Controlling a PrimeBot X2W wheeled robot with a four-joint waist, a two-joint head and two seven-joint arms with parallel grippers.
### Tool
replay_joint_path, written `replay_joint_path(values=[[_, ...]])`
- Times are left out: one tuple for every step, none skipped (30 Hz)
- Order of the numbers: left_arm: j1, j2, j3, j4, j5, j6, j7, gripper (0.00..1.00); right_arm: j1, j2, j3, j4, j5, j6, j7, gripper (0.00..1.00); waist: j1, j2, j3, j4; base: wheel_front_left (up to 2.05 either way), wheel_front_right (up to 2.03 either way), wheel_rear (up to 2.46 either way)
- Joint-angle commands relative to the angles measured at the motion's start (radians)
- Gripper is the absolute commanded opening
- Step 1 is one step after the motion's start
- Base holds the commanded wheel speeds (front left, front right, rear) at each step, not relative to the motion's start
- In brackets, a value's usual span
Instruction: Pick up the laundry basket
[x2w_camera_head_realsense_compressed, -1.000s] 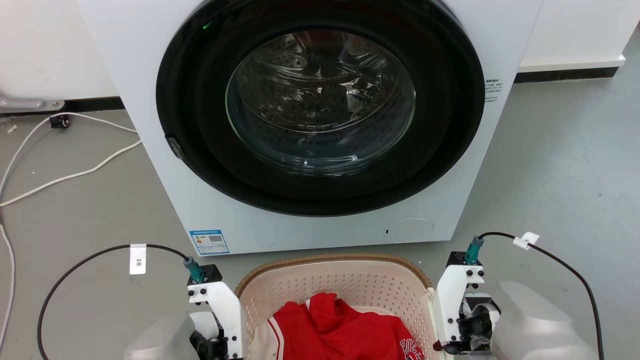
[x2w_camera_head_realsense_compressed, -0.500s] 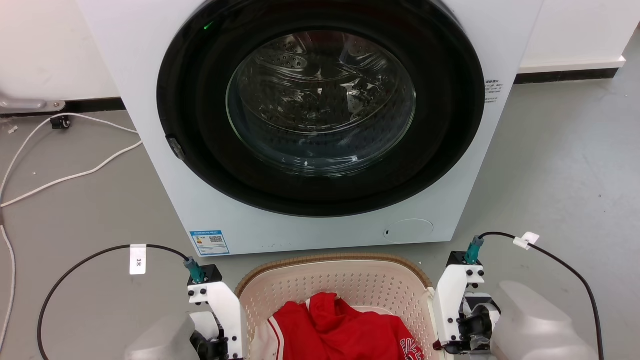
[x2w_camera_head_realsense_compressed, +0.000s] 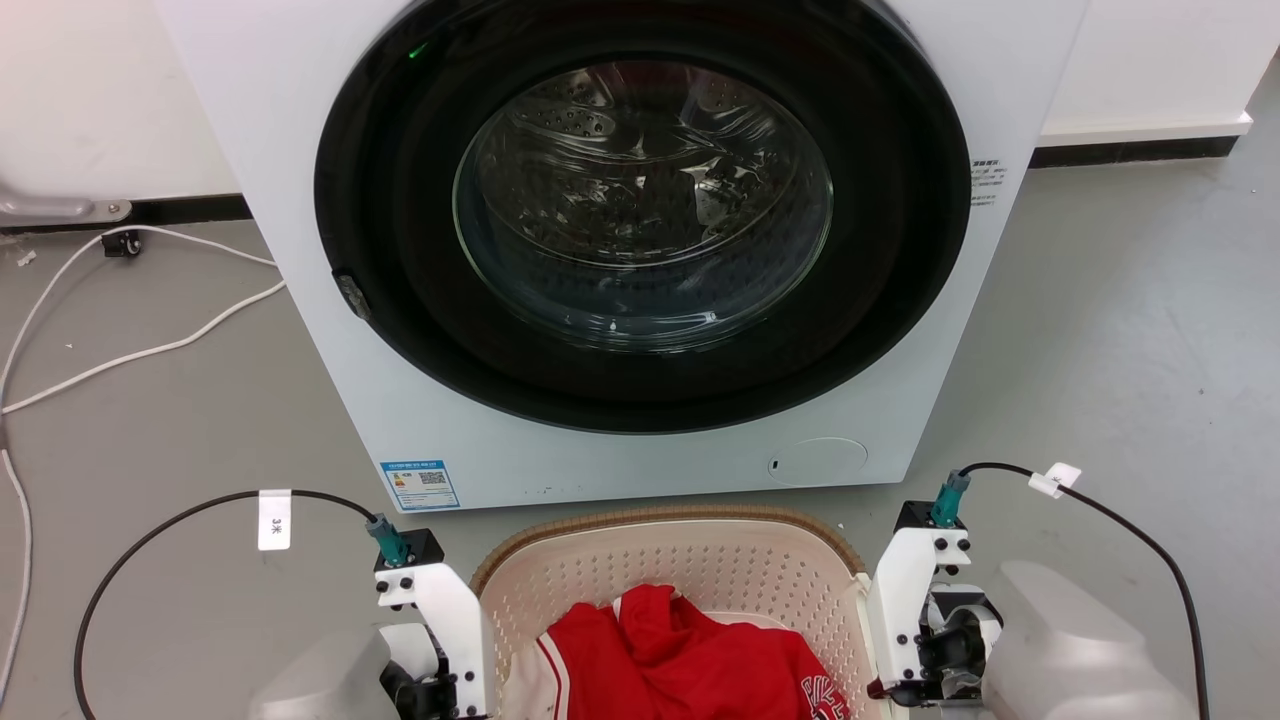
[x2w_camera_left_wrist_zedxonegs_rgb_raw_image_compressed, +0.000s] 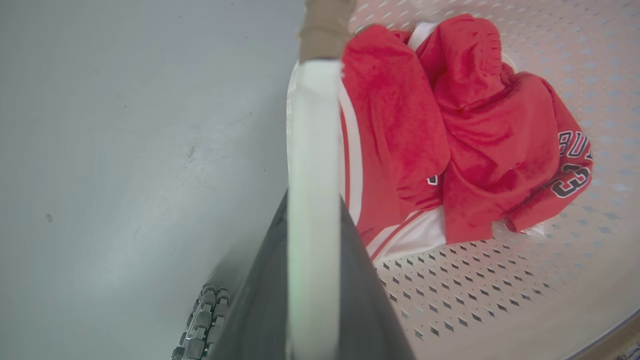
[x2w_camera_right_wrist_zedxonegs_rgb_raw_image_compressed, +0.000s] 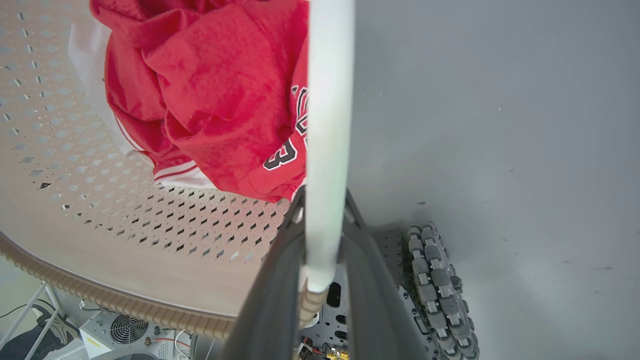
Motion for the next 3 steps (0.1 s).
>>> replay_joint_path(values=[[-0.019,-0.04,0.0,-0.021,-0.011,-0.014,-0.002,0.0,-0.005,0.038,-0.007,-0.016,0.003,0.012,0.003,0.0,0.0,0.0,0.0,0.0,0.0,0.0,0.0],[-0.019,-0.04,0.0,-0.022,-0.011,-0.014,-0.002,0.0,-0.004,0.038,-0.009,-0.016,0.002,0.012,0.004,0.0,0.0,0.0,0.0,0.0,0.0,0.0,0.0],[-0.019,-0.039,-0.001,-0.021,-0.012,-0.014,-0.002,0.0,-0.004,0.038,-0.011,-0.016,0.0,0.012,0.005,0.0,0.0,0.0,0.0,0.0,0.0,0.0,0.0]])
